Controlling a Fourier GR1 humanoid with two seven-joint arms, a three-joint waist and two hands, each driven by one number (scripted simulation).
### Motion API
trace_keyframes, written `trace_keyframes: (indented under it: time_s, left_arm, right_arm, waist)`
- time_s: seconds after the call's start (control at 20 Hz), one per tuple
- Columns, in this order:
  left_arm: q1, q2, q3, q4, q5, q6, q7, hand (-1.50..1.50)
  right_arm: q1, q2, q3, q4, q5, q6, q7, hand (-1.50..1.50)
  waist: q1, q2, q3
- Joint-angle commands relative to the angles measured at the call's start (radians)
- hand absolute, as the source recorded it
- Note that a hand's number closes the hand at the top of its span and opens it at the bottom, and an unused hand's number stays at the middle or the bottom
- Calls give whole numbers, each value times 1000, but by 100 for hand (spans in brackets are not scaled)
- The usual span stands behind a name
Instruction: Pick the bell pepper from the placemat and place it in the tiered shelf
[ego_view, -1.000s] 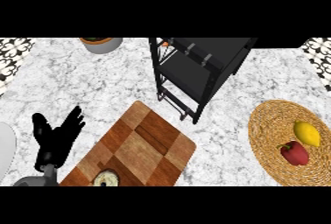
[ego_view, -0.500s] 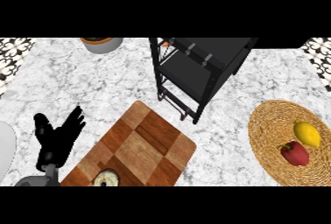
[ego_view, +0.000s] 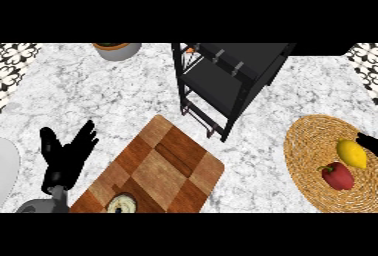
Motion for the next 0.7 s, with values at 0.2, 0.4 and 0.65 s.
trace_keyframes:
  time_s: [0.2,0.4,0.65]
  left_arm:
    - [46,-11,-1,-88,-30,2,46,0]
    - [-24,-14,55,19,-20,-32,23,0]
    - [75,-82,4,-50,-75,-3,-13,0]
  right_arm:
    - [-30,124,12,-65,148,28,167,-150]
    - [-28,168,-48,39,226,-15,29,-150]
    - [-58,249,-26,46,302,-10,55,-150]
  waist:
    - [5,0,0]
    - [0,1,0]
    - [4,0,0]
